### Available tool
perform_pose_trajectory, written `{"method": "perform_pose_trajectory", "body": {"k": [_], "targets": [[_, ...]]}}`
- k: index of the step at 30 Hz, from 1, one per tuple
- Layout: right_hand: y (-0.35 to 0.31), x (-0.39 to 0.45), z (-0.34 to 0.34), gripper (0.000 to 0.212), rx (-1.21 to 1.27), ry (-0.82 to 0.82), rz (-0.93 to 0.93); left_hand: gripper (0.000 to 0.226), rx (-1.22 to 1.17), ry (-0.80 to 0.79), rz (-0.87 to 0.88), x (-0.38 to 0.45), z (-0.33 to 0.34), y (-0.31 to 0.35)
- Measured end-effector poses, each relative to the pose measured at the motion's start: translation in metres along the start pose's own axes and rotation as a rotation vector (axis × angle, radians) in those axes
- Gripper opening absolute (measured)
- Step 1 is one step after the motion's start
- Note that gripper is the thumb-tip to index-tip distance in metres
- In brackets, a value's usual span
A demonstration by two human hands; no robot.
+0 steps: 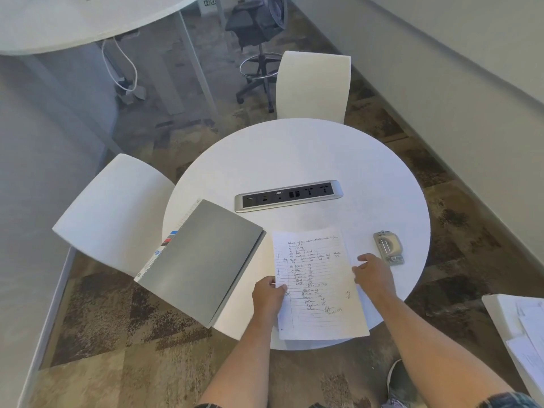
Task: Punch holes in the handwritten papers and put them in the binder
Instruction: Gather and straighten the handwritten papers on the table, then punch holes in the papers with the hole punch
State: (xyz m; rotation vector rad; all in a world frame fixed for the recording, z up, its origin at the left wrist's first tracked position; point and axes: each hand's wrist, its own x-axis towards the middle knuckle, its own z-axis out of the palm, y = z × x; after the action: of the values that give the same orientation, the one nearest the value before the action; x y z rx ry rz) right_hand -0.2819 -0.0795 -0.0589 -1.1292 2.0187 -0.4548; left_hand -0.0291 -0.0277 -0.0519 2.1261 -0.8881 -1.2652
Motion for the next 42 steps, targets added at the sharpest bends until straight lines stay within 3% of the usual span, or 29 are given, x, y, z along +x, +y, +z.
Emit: {"method": "perform_pose_trajectory", "body": {"k": [4, 8, 12, 16, 24, 30, 37, 42], "targets": [[-0.001, 0.007, -0.023, 0.026, -0.058, 0.216, -0.021, 0.011, 0.020, 0.004, -0.006, 0.002, 0.003, -0.002], [-0.003, 0.018, -0.042, 0.045, -0.061, 0.378, -0.017, 0.011, 0.030, -0.001, -0.016, 0.004, 0.005, -0.004], [0.003, 0.037, -0.049, 0.064, -0.065, 0.259, 0.103, 0.008, 0.040, -0.002, -0.027, 0.005, 0.006, -0.006], [0.012, 0.051, -0.047, 0.044, -0.035, 0.190, 0.087, 0.007, 0.049, -0.011, -0.035, 0.009, 0.004, -0.007], [0.013, 0.049, -0.043, 0.037, 0.198, 0.204, 0.197, 0.010, 0.034, 0.020, -0.059, 0.017, 0.001, -0.009], [0.021, 0.047, -0.027, 0.024, 0.230, 0.131, 0.134, 0.013, -0.032, 0.033, -0.083, 0.023, -0.004, -0.010], [0.015, 0.039, -0.021, 0.024, 0.257, 0.015, 0.094, 0.010, -0.125, 0.081, -0.088, 0.026, -0.013, -0.012], [0.009, 0.032, -0.019, 0.023, 0.117, -0.101, -0.040, 0.012, -0.167, 0.085, -0.091, 0.028, -0.013, -0.013]]}}
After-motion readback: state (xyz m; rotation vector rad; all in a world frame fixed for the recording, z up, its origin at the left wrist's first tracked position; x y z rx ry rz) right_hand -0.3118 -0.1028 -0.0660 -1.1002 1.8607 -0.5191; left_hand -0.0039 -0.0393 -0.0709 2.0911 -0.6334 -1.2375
